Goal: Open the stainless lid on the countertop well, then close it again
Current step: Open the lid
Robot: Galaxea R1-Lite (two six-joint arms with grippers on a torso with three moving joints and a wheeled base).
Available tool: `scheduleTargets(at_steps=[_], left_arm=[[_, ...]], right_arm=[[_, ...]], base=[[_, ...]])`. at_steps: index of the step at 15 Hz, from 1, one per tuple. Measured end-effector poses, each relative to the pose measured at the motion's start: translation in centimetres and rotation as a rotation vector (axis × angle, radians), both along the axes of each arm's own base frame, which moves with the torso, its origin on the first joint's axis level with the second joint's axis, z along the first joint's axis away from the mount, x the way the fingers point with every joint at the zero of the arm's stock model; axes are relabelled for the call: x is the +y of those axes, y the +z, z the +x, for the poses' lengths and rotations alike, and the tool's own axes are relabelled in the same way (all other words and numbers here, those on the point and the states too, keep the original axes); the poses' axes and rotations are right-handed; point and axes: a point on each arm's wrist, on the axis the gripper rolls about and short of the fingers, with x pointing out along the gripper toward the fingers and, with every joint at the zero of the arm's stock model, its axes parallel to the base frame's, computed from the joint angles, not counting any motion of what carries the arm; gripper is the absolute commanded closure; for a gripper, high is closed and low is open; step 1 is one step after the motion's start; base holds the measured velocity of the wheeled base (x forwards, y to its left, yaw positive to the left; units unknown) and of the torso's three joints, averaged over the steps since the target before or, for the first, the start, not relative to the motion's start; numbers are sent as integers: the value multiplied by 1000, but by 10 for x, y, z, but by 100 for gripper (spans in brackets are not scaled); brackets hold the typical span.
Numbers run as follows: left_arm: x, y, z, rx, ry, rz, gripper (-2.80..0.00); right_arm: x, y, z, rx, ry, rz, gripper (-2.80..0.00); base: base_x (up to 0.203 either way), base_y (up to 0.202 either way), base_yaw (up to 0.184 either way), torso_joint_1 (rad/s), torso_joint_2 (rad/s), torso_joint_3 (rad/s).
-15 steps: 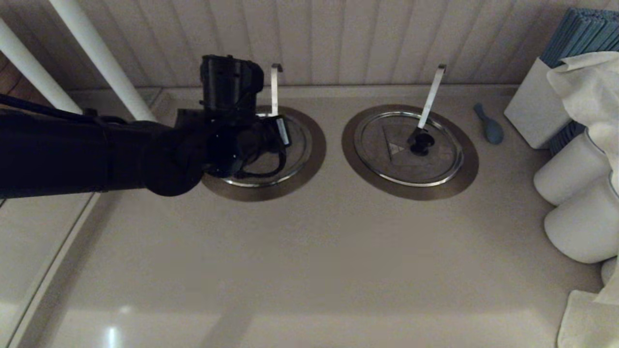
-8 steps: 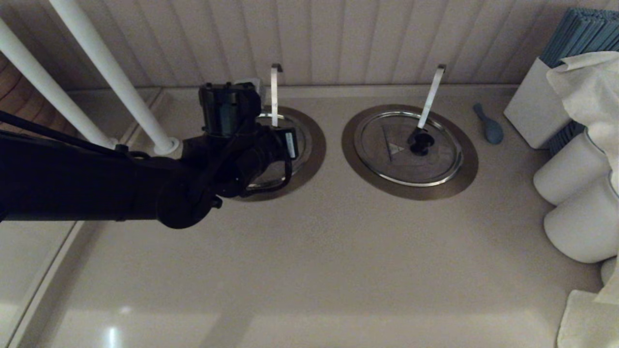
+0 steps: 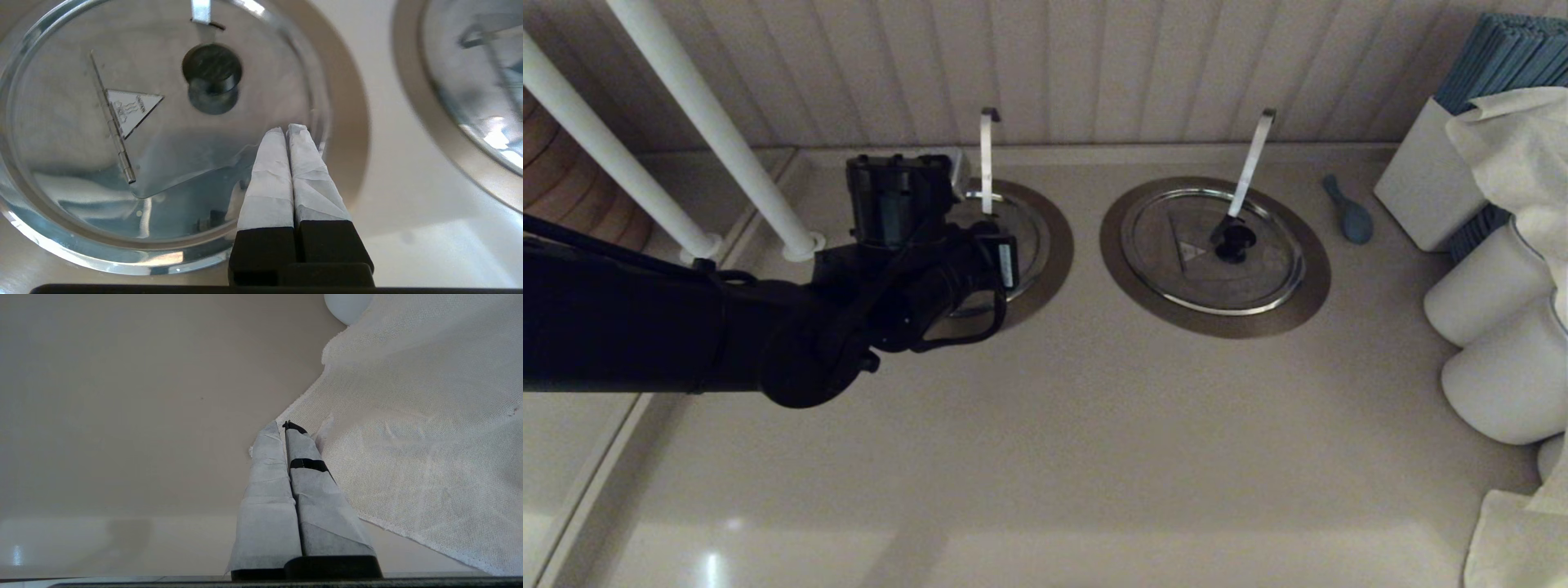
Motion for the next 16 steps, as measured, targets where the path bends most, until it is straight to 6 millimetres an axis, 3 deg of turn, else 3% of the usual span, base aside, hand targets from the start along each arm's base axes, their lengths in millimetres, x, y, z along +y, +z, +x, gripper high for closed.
scheduleTargets(at_steps=[5,16], left_arm=[[5,8,-5,-18,0,-10,0],[6,7,-5,-67,6,-7,0]], right_arm=[[0,0,0,0,0,1,0],[0,0,0,0,0,0,0]], base=[[0,0,0,0,0,0],[1,0,3,0,0,0]])
